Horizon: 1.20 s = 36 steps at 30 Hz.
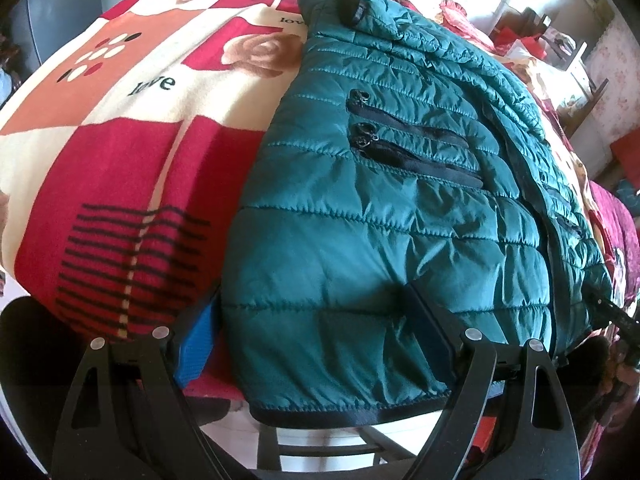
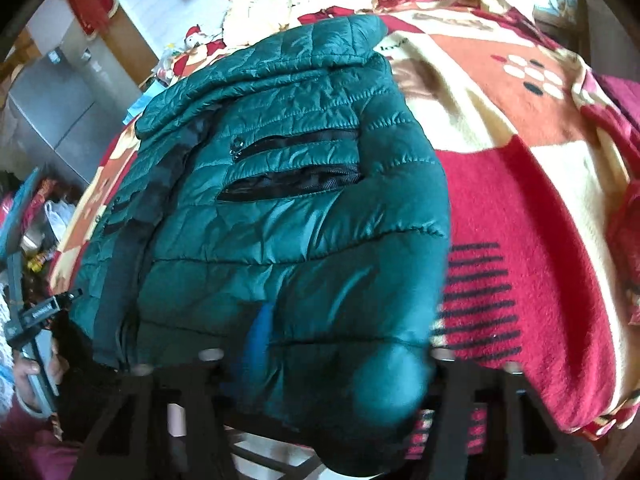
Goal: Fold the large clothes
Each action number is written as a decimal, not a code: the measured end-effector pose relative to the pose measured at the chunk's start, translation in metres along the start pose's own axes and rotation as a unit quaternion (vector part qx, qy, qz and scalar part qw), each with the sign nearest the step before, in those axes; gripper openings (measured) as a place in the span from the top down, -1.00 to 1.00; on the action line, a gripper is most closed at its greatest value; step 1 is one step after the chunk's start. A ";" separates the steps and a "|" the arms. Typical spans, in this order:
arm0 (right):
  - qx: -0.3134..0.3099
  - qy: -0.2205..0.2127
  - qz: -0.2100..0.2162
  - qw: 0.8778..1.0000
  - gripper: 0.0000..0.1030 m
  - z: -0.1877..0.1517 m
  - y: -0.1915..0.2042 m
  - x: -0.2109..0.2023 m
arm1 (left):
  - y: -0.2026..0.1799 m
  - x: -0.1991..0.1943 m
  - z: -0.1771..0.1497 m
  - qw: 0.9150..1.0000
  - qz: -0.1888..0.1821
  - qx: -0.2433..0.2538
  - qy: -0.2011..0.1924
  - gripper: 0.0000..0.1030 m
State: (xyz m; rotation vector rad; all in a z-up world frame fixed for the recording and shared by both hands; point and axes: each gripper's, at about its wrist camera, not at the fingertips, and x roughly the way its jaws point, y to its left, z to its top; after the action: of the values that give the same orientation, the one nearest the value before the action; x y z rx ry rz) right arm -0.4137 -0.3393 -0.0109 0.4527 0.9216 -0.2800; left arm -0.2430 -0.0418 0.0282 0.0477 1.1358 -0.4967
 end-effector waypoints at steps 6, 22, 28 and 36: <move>-0.018 -0.011 0.001 1.000 0.44 0.003 0.006 -0.008 | -0.003 -0.002 -0.003 1.000 -0.014 0.007 -0.001 -0.53; -0.002 -0.034 0.049 0.998 0.58 0.018 0.003 -0.029 | 0.001 -0.012 -0.002 1.000 -0.021 0.007 -0.004 0.20; -0.001 -0.052 0.063 0.997 0.61 0.028 0.007 -0.040 | 0.006 -0.028 0.005 0.999 -0.036 -0.012 -0.025 0.69; -0.008 -0.081 0.075 0.994 0.61 0.054 0.012 -0.062 | -0.001 -0.065 0.037 0.995 -0.069 -0.005 -0.078 0.74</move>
State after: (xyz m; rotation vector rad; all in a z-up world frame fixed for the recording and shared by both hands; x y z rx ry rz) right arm -0.4064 -0.3528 0.0705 0.4760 0.7265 -0.1692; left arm -0.2332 -0.0298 0.1014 -0.0768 0.9922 -0.6073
